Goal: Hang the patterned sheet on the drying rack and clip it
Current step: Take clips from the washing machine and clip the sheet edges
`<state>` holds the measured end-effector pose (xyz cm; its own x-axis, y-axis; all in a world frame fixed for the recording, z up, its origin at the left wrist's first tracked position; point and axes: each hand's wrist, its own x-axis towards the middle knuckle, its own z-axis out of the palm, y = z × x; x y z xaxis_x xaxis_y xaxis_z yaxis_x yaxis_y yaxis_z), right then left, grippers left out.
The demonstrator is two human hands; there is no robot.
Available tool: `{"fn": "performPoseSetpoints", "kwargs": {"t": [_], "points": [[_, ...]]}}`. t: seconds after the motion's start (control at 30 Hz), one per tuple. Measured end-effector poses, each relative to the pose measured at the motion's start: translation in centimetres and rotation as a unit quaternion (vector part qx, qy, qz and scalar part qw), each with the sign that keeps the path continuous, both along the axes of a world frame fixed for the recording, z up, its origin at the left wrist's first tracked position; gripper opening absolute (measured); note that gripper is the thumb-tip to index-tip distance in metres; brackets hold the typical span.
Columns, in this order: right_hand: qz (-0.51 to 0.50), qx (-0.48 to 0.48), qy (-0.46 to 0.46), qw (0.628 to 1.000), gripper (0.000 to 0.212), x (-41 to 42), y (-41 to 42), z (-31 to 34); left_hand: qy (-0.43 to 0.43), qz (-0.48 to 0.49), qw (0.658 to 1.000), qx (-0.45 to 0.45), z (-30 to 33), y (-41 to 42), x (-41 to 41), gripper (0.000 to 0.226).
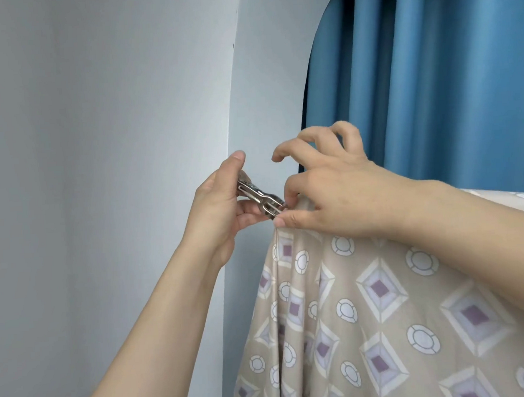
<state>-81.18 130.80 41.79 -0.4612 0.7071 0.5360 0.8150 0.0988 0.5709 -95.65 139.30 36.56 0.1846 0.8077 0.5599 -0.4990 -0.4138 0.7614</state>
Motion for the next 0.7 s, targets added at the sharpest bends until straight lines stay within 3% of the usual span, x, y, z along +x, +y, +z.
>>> {"fn": "performPoseSetpoints", "kwargs": {"t": [0.13, 0.3, 0.5, 0.7], "points": [[-0.012, -0.041, 0.021, 0.999, 0.044, -0.1, 0.5, -0.2, -0.032, 0.023, 0.999, 0.008, 0.1, -0.2, 0.3, 0.04], [0.001, -0.077, 0.09, 0.993, 0.035, 0.4, 0.9, -0.4, 0.0, 0.041, 0.999, 0.025, -0.9, 0.2, 0.6, 0.049], [-0.006, -0.103, 0.068, 0.992, 0.028, 1.2, 1.2, -0.3, 0.044, -0.105, 0.983, 0.143, -4.1, 2.6, -1.9, 0.062], [-0.06, -0.125, 0.01, 0.99, 0.037, -0.4, 1.8, -0.8, 0.023, -0.021, 0.989, 0.142, -6.0, 2.6, -2.6, 0.022]]}}
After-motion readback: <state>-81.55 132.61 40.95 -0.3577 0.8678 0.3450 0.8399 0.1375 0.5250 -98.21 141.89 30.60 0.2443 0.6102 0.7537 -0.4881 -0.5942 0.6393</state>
